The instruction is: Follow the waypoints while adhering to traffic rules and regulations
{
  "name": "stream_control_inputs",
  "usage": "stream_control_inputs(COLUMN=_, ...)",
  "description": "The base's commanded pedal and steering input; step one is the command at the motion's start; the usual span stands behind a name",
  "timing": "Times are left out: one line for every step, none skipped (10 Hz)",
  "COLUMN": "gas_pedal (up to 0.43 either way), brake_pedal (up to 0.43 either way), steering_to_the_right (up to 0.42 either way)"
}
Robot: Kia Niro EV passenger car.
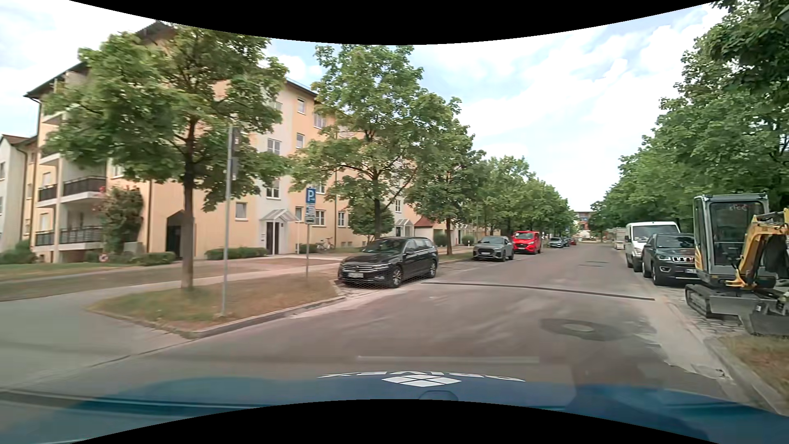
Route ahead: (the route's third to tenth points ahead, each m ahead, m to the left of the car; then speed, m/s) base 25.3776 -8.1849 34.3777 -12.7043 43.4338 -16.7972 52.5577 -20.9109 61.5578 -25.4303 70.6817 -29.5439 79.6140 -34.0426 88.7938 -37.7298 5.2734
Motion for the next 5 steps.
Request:
stream_control_inputs(gas_pedal=0.150, brake_pedal=0.000, steering_to_the_right=0.354)
stream_control_inputs(gas_pedal=0.150, brake_pedal=0.000, steering_to_the_right=0.334)
stream_control_inputs(gas_pedal=0.150, brake_pedal=0.000, steering_to_the_right=0.315)
stream_control_inputs(gas_pedal=0.150, brake_pedal=0.000, steering_to_the_right=0.295)
stream_control_inputs(gas_pedal=0.150, brake_pedal=0.000, steering_to_the_right=0.282)
